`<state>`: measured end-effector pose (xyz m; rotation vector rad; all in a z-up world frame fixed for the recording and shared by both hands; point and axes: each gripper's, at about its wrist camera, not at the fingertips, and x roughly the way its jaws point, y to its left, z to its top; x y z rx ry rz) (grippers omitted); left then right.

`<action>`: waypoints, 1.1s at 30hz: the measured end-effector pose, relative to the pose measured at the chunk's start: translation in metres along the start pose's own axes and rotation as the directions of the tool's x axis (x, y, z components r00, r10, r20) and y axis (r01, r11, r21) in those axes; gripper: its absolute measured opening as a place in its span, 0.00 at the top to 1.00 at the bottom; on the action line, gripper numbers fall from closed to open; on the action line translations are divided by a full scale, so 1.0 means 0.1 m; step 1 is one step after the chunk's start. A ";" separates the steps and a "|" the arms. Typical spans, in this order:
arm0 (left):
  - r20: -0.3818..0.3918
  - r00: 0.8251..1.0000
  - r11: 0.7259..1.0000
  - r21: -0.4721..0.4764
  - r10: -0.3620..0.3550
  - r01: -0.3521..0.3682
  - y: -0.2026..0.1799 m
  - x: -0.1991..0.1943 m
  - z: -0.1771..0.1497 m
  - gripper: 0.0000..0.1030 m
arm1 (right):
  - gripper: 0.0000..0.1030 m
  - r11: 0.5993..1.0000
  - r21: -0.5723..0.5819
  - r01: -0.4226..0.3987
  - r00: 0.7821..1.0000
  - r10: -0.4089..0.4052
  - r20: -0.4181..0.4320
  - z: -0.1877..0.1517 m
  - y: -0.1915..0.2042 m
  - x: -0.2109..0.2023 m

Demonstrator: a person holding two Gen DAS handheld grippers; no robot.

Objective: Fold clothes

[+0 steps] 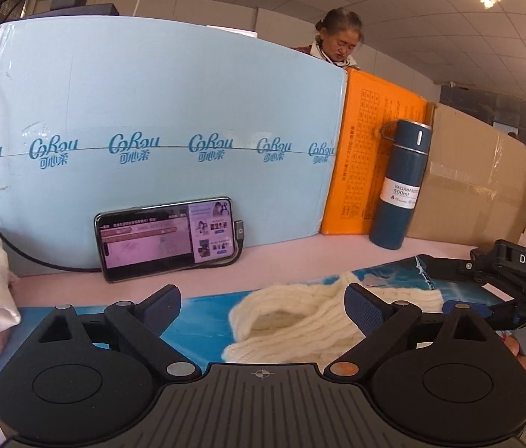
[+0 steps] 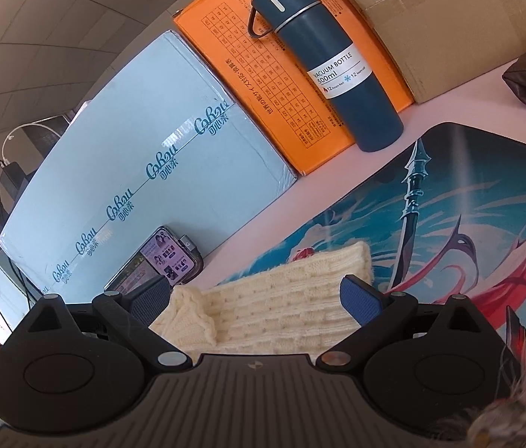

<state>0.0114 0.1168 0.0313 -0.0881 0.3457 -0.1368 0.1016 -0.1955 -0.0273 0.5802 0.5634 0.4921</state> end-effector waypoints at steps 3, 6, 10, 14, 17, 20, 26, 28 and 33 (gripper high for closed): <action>0.044 0.999 1.000 0.018 -0.007 0.006 -0.02 -0.17 0.02 0.06 | 0.04 1.000 -0.029 0.006 1.000 -0.005 0.003 -0.01 0.01 -0.01; 0.088 0.996 0.999 0.036 -0.015 0.011 -0.04 -0.33 0.05 0.06 | 0.04 0.999 -0.032 -0.002 1.000 0.001 -0.004 0.00 -0.02 0.00; 0.176 0.984 0.993 0.114 -0.007 -0.013 -0.15 -0.67 0.04 0.05 | 0.04 0.997 -0.056 -0.048 0.999 0.048 -0.009 0.00 0.00 -0.04; 0.287 0.954 0.967 0.202 0.089 -0.152 -0.30 -1.22 -0.15 0.00 | 0.04 0.989 -0.092 -0.113 0.994 0.112 -0.017 -0.04 0.06 -0.07; 0.281 0.947 0.957 0.198 0.154 -0.214 -0.25 -1.53 -0.35 0.00 | 0.04 0.980 -0.125 -0.157 0.988 0.155 -0.024 -0.07 0.12 -0.10; 0.248 0.948 0.956 0.164 0.201 -0.245 -0.17 -1.79 -0.53 0.00 | 0.04 0.971 -0.141 -0.194 0.981 0.194 -0.020 -0.09 0.15 -0.17; 0.249 0.941 0.957 0.118 0.230 -0.266 -0.18 -2.25 -0.78 0.00 | 0.04 0.953 -0.189 -0.236 0.970 0.242 0.012 -0.23 0.28 -0.57; 0.264 0.939 0.960 0.115 0.219 -0.256 -0.23 -2.40 -0.85 0.00 | 0.04 0.950 -0.197 -0.244 0.967 0.253 0.017 -0.31 0.30 -0.76; 0.281 0.942 0.966 0.131 0.181 -0.225 -0.48 -2.65 -0.97 0.00 | 0.04 0.935 -0.238 -0.263 0.961 0.276 0.021 -0.52 0.28 -1.32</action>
